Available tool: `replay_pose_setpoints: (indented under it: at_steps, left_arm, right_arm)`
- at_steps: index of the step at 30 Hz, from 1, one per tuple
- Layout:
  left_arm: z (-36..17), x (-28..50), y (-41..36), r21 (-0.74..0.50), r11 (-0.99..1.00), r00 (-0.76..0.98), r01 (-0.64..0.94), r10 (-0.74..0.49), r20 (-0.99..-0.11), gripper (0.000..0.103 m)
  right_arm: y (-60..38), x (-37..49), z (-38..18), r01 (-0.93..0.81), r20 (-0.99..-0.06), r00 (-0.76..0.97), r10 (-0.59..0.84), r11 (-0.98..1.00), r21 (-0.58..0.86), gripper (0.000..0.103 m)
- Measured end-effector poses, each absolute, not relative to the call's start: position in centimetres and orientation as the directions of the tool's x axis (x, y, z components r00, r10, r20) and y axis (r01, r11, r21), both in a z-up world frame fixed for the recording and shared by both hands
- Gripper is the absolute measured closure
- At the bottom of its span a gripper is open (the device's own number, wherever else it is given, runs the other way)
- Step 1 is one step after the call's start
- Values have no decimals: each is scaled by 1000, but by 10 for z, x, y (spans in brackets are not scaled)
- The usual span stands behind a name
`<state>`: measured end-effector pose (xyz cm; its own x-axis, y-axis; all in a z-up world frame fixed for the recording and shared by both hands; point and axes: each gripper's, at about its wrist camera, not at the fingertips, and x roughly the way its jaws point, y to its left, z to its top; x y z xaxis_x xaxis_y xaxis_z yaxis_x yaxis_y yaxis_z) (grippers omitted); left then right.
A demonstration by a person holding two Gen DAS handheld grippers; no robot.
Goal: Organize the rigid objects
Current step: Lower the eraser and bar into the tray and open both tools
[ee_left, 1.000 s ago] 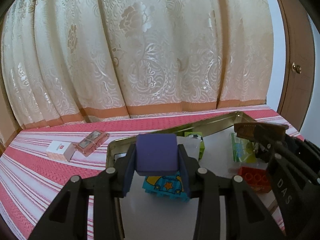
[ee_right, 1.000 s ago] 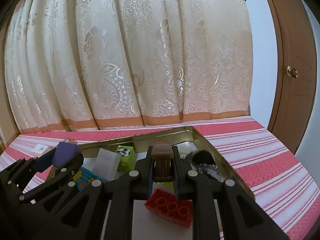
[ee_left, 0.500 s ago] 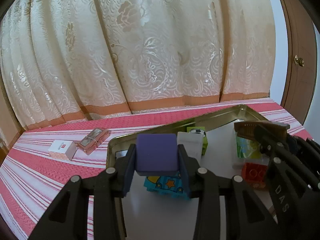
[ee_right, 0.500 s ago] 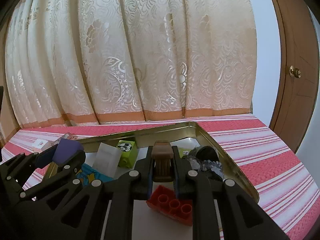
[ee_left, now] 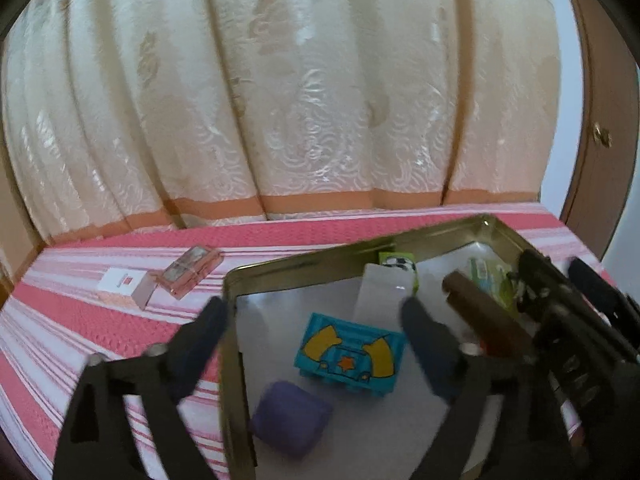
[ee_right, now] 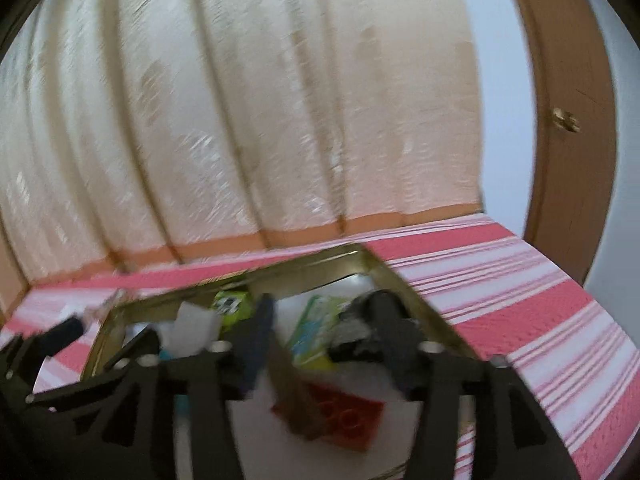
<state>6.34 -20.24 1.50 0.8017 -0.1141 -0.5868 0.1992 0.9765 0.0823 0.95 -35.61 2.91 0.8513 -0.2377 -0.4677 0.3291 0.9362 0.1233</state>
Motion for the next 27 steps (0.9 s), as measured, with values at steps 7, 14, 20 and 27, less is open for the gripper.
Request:
replay_pose_setpoints:
  at_steps: [7,14,20,27]
  left_arm:
    - [26,52,-194,82,975,845,207,-136,-518,0]
    - [24,54,-179,79,979,849,186,-119,-515,0]
    - [29,54,-157,77,988,877,136,-84,-473,1]
    - [28,54,-128,157,985,913,65,5,-408,1]
  right_arm:
    - [-372,-3,34,348,-404,885,-230,904,248,7]
    - [-362,-5,35,348,-365,894,-259,915,205,7]
    - [-356,-17,39,362,-280,912,-301,910,202,7]
    - [-345,-28,45,391,-219,911,-349,901,191,7]
